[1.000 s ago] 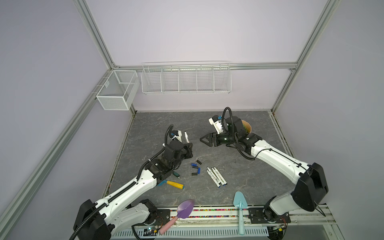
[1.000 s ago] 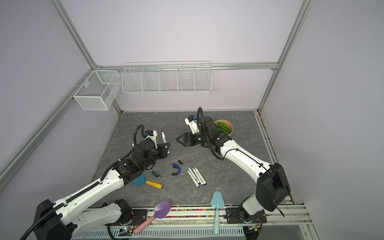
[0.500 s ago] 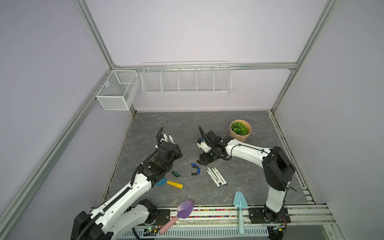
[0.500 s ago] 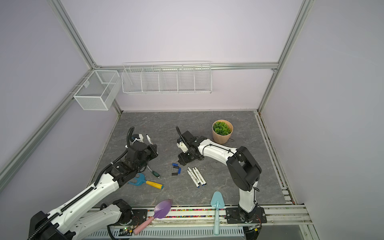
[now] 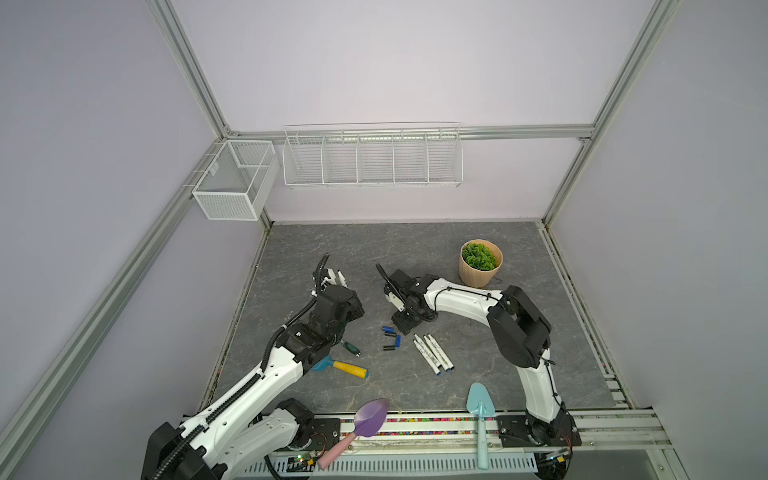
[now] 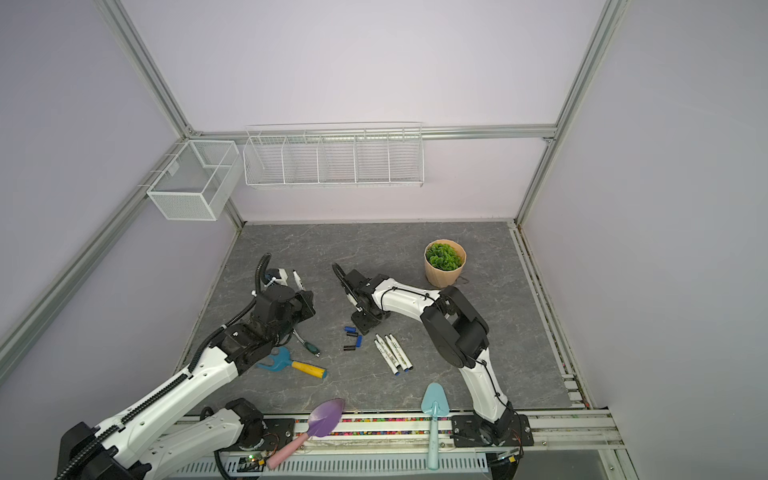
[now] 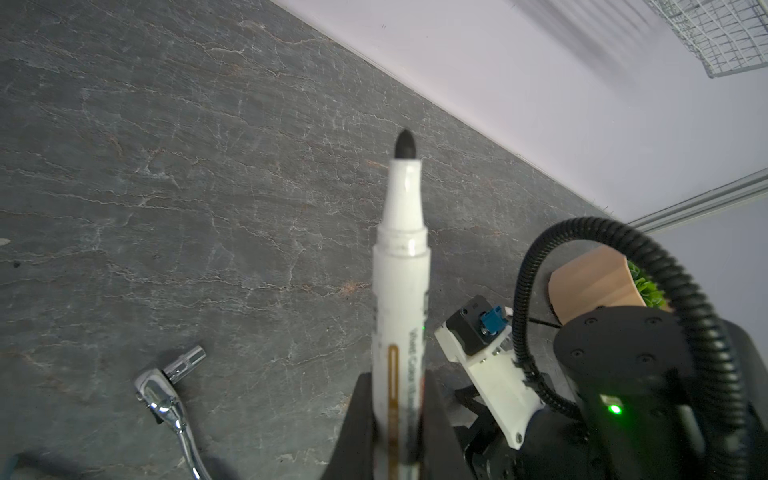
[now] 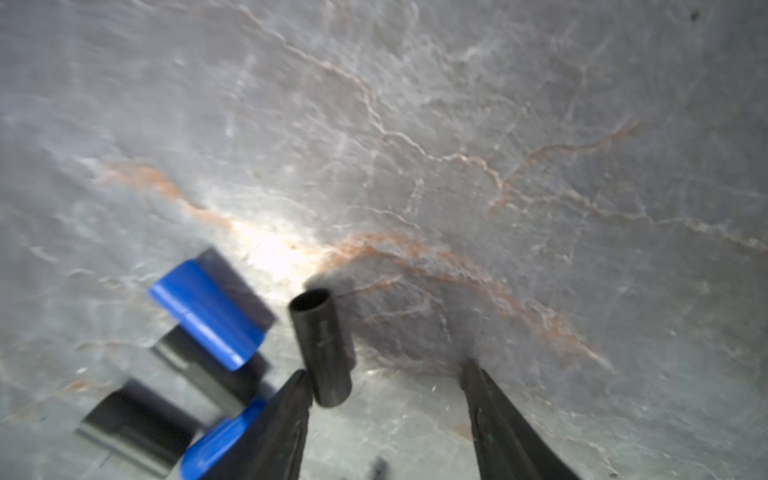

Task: Insert the pens into the pen caps
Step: 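Move the right gripper down over the black caps on the table, then grasp a black cap with the right gripper and lift it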

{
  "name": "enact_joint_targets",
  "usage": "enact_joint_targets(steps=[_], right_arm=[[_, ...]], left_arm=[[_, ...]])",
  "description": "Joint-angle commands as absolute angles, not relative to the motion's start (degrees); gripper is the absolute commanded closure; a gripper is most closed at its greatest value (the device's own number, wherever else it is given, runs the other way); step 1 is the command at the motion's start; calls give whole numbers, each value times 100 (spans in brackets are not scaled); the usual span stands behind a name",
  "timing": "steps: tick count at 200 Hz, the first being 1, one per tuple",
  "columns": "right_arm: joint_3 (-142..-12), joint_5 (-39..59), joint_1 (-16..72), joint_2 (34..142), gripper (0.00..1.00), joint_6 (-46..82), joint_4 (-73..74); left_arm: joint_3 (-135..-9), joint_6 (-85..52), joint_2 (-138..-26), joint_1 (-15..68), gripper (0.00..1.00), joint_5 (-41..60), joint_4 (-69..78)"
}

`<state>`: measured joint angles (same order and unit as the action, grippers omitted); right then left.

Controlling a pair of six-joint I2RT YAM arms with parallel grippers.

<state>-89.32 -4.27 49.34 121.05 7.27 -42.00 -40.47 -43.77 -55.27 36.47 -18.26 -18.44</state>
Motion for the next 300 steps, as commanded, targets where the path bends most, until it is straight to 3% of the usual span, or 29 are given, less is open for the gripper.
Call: enact_joint_targets(steps=[1, 98, 149, 193, 238, 300], right_arm=[[-9018, -707, 4957, 12266, 38, 600, -4422], [-9100, -1466, 4469, 12212, 38, 593, -4374], [-9030, -266, 4314, 11594, 34, 938, -3826], [-9707, 641, 4314, 12153, 28, 1692, -3888], [-10456, -207, 4450, 12787, 27, 2041, -4579], [-10567, -560, 4621, 12939, 29, 1800, -5037]], left_arm=[[-4077, -4262, -5423, 3621, 100, -1979, -1945], [-4183, -3964, -5407, 3615, 100, -2005, -2121], [-4271, -3842, -5433, 3586, 100, -2030, -2254], [-4262, -3885, -5443, 3568, 100, -2012, -2259], [-4182, -3933, -5288, 3562, 100, -2074, -2290], [-4179, -3894, -5238, 3564, 100, -2081, -2368]])
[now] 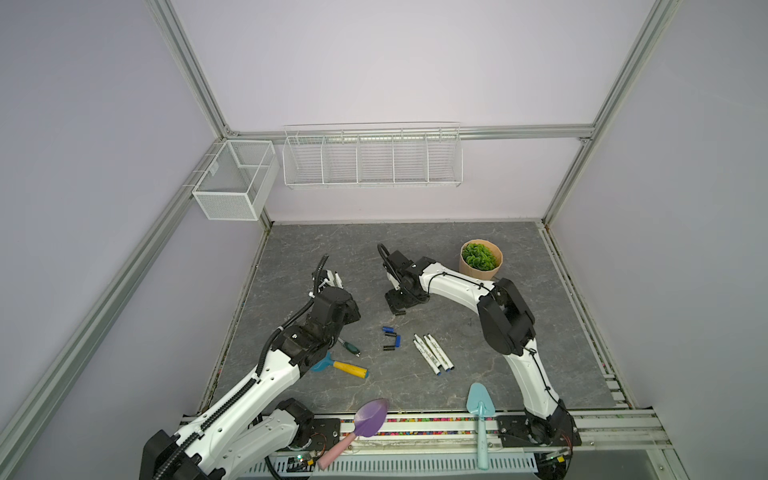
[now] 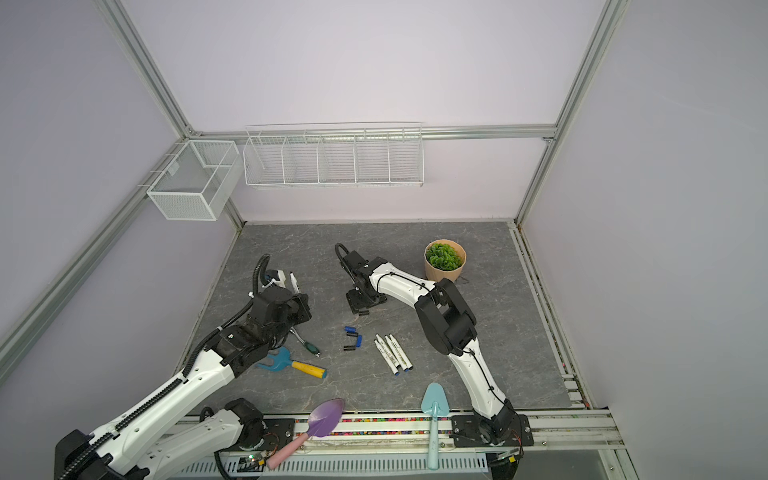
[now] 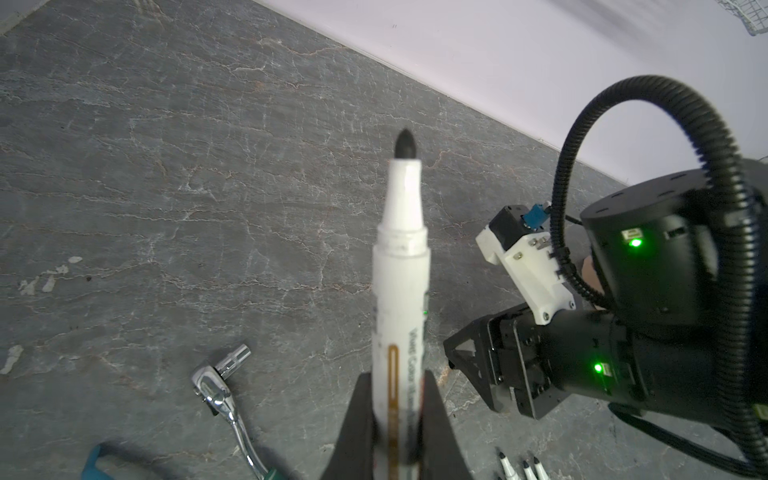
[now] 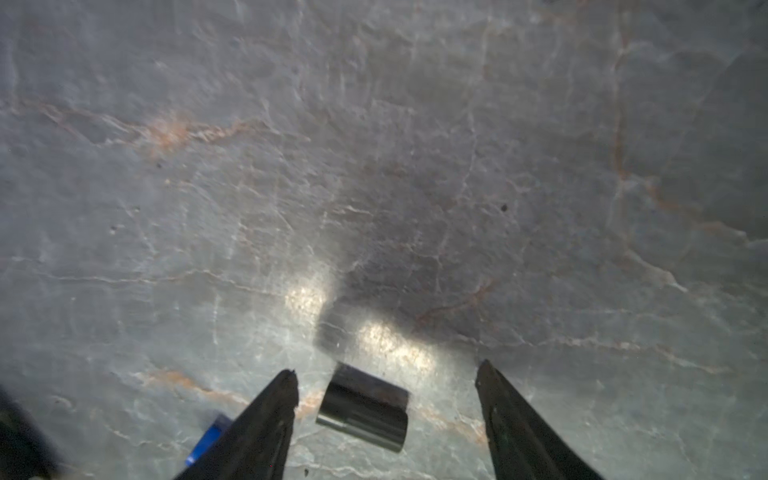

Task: Insert the pens into the pen caps
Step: 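Grasp a black cap with the right gripper and lift it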

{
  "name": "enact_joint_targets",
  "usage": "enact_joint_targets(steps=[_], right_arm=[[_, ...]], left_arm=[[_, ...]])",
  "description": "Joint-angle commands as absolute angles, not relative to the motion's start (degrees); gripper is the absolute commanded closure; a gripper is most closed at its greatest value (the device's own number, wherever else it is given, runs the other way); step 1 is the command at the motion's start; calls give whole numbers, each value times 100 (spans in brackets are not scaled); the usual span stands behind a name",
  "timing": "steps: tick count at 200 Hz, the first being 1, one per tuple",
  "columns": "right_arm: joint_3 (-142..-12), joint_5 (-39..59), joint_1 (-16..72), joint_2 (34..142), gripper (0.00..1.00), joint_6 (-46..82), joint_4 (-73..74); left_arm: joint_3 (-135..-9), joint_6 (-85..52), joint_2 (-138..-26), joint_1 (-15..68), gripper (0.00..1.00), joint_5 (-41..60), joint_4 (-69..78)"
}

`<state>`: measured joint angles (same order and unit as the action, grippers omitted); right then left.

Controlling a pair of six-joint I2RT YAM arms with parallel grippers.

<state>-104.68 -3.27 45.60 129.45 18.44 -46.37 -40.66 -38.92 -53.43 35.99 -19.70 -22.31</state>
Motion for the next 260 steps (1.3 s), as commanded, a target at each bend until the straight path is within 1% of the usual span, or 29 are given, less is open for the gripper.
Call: enact_joint_targets(steps=[1, 28, 56, 76, 122, 163, 183, 229, 260], right_arm=[[-10566, -570, 4622, 12938, 30, 1796, -5045], [-10407, -765, 4672, 12839, 34, 1711, -5142], [-10168, -900, 4678, 12711, 35, 1698, -5107], [-10003, -935, 4676, 12626, 35, 1686, -5109], [-9186, -1211, 4673, 12122, 35, 1704, -4892], [-8663, -1274, 4455, 11763, 35, 1828, -4718], [-8484, -1145, 4330, 11612, 35, 1790, -4523], [-8035, -584, 4271, 10898, 34, 1695, -3919], [-8282, -226, 4219, 11096, 34, 1901, -4086]], left_arm=[[-4177, -3894, -5234, 3562, 100, -2082, -2366], [-4157, -3896, -5227, 3554, 100, -2074, -2371], [-4156, -3883, -5229, 3551, 100, -2076, -2371], [-4164, -3872, -5242, 3560, 100, -2058, -2369], [-4154, -3852, -5268, 3551, 100, -1994, -2356], [-4181, -3797, -5402, 3551, 100, -1909, -2264], [-4196, -3773, -5436, 3553, 100, -1881, -2254], [-4165, -3752, -5472, 3551, 100, -1850, -2160], [-4168, -3719, -5518, 3551, 100, -1851, -2133]])
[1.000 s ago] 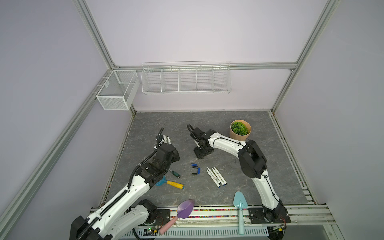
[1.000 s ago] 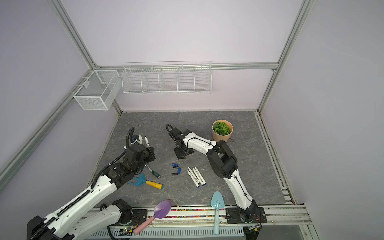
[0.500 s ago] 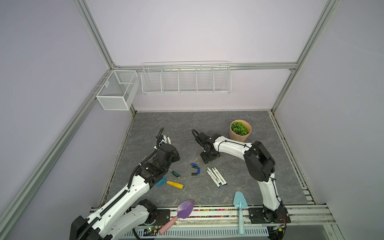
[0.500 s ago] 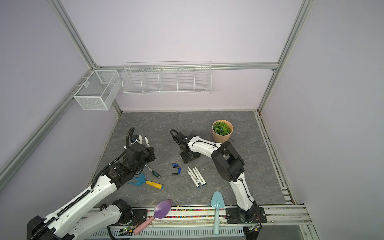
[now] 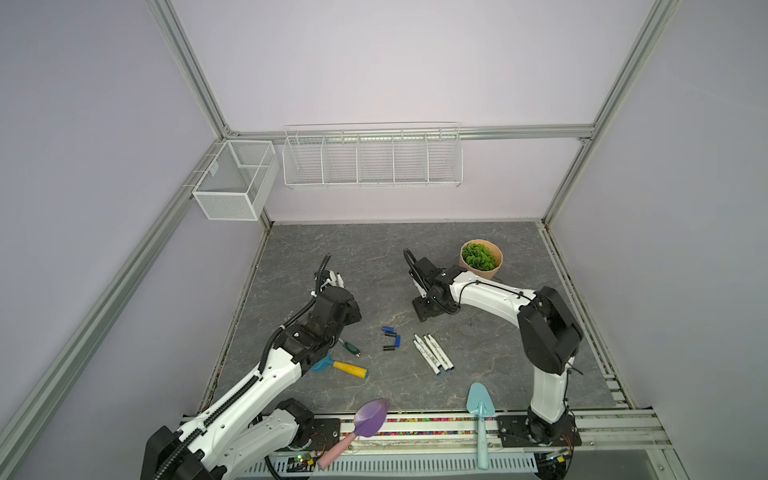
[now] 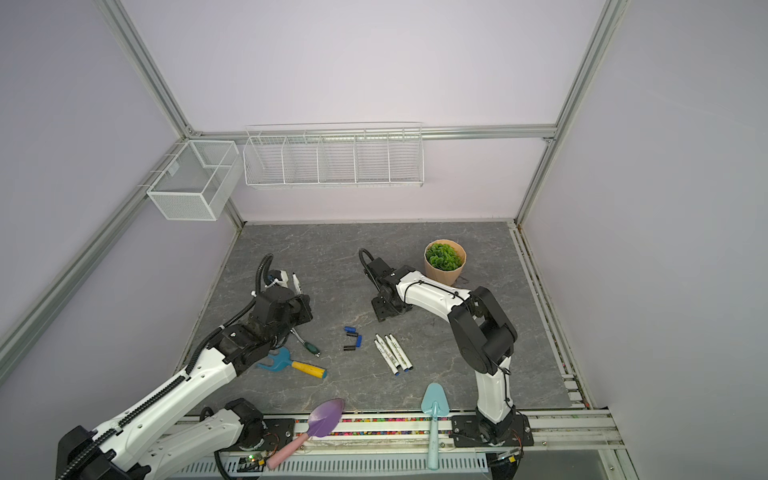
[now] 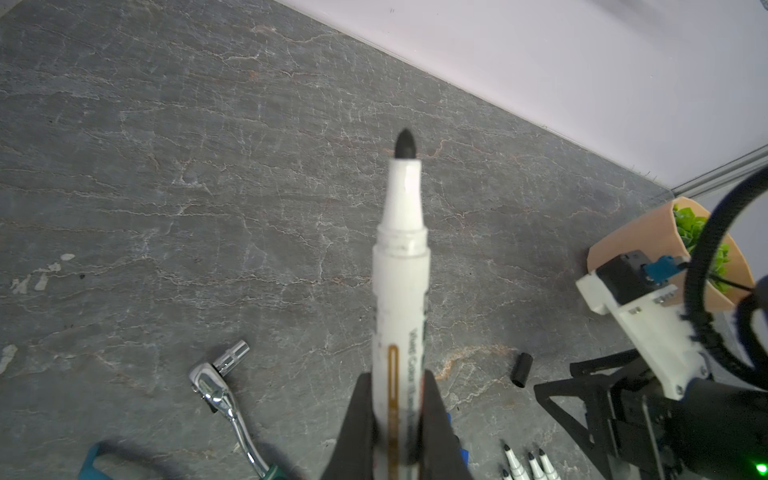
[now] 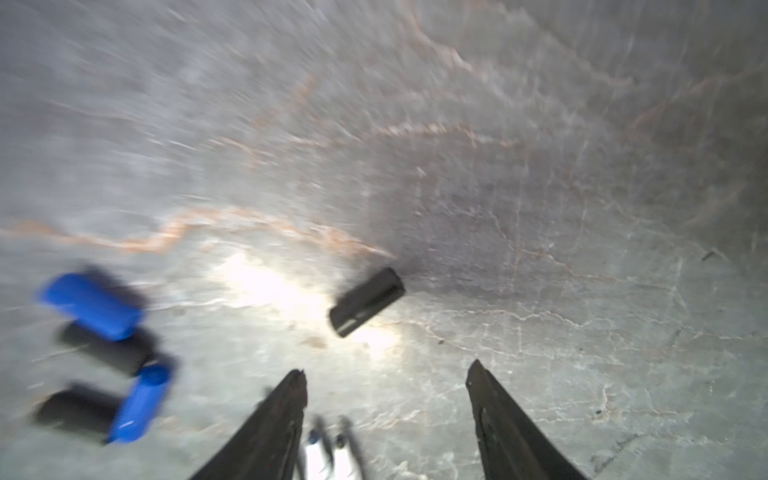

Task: Insert the pens into the pen caps
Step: 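Grasp a black cap with the right gripper and lift it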

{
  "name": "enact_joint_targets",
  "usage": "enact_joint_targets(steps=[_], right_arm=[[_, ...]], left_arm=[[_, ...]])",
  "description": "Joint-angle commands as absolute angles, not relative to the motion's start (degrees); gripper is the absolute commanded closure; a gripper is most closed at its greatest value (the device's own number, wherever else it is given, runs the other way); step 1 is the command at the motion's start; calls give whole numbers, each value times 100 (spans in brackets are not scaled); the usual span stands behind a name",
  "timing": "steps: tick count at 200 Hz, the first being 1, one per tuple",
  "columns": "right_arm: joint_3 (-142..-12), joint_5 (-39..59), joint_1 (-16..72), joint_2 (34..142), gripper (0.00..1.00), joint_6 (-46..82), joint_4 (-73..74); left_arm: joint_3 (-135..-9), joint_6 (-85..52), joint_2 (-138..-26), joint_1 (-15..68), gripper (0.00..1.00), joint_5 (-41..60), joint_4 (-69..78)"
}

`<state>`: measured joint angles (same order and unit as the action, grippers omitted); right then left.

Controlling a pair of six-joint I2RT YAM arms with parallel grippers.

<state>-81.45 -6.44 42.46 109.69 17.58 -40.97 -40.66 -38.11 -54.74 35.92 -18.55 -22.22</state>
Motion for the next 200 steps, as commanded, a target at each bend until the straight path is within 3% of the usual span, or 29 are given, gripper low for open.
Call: enact_joint_targets(steps=[1, 25, 98, 200], right_arm=[[-8312, -210, 4215, 11120, 34, 1913, -4099], [-8740, -160, 4182, 11581, 36, 2211, -4484], [-8771, -1277, 4184, 11927, 42, 2407, -4796], [-8598, -994, 4039, 12043, 53, 2212, -4416]], left_arm=[[-4171, -3718, -5523, 3551, 100, -1849, -2135], [-4209, -3685, -5525, 3552, 100, -1829, -2156], [-4192, -3624, -5389, 3551, 100, -1821, -2198], [-4203, -3402, -5522, 3551, 100, -1378, -1976]])
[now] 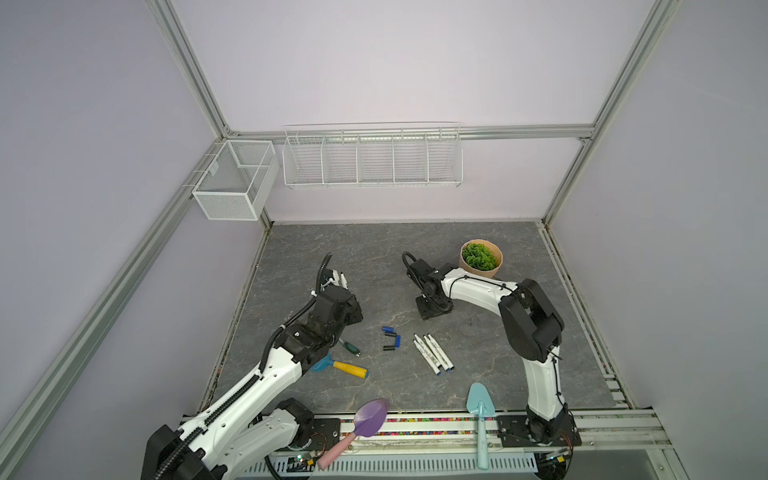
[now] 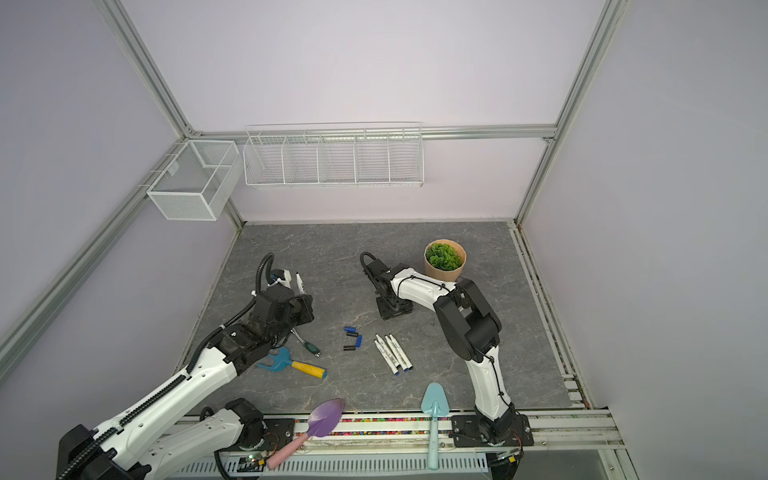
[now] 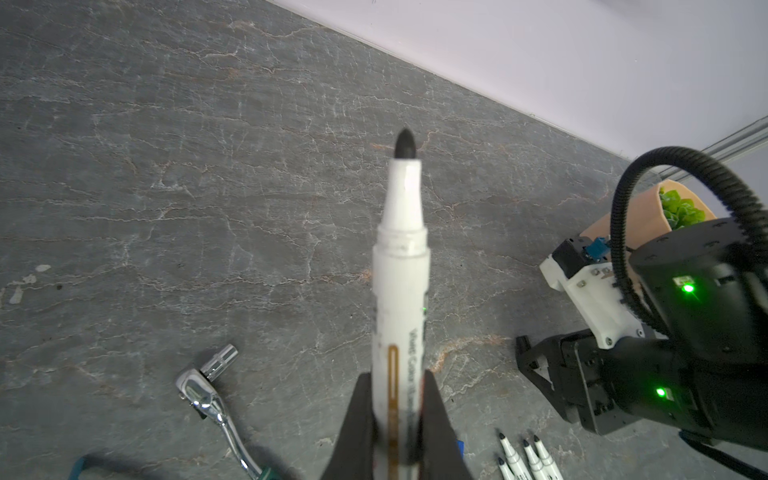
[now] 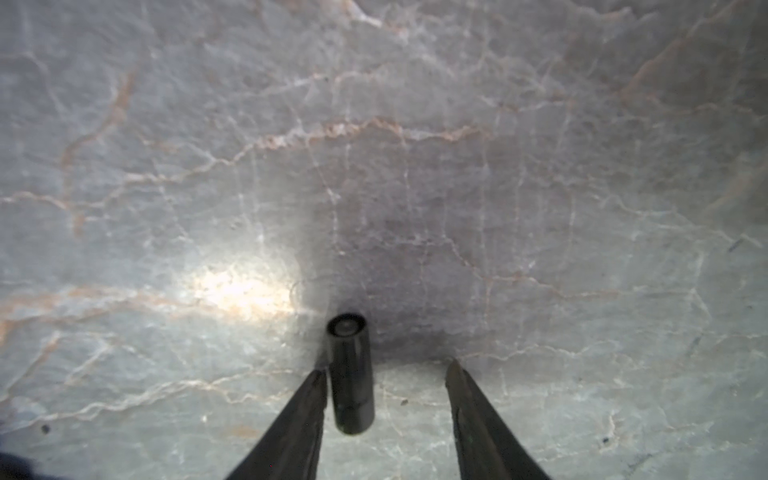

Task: Insert the pens into the pen caps
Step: 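Grasp a black cap with the right gripper and lift it, then press the black cap in the right gripper onto the held marker tip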

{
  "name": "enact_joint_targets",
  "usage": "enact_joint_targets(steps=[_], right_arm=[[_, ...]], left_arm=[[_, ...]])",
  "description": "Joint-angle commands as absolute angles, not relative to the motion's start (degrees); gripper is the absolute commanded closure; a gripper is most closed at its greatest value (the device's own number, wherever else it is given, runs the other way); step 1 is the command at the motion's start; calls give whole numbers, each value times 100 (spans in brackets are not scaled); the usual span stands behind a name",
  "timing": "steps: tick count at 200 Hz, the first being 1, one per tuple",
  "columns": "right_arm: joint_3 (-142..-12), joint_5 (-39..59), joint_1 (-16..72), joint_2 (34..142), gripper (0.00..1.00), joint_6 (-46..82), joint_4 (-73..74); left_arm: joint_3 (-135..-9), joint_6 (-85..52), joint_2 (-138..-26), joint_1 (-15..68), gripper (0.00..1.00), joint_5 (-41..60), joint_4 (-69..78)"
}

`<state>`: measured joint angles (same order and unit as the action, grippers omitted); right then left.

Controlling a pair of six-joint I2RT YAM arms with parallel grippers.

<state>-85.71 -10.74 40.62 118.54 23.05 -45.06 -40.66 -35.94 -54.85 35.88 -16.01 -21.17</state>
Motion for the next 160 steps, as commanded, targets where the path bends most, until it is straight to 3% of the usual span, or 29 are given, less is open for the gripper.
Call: enact_joint_targets(steps=[1, 31, 80, 118, 160], right_arm=[[-8606, -989, 4037, 12051, 54, 2205, -4414], [-8657, -889, 4044, 12157, 64, 2106, -4377], [-8653, -777, 3959, 11972, 93, 2012, -4153], [-8501, -144, 3599, 10710, 93, 1909, -3349], [-8153, 1757, 3472, 9315, 93, 1898, -1843]], left_arm=[[-4207, -3393, -5521, 3551, 100, -1366, -1977], [-4297, -3174, -5617, 3551, 100, -1057, -2028], [-4476, -2413, -5911, 3551, 100, 53, -1899], [-4654, -1710, -6083, 3568, 100, 1080, -1864], [-4413, -1510, -5890, 3686, 100, 1189, -1178]])
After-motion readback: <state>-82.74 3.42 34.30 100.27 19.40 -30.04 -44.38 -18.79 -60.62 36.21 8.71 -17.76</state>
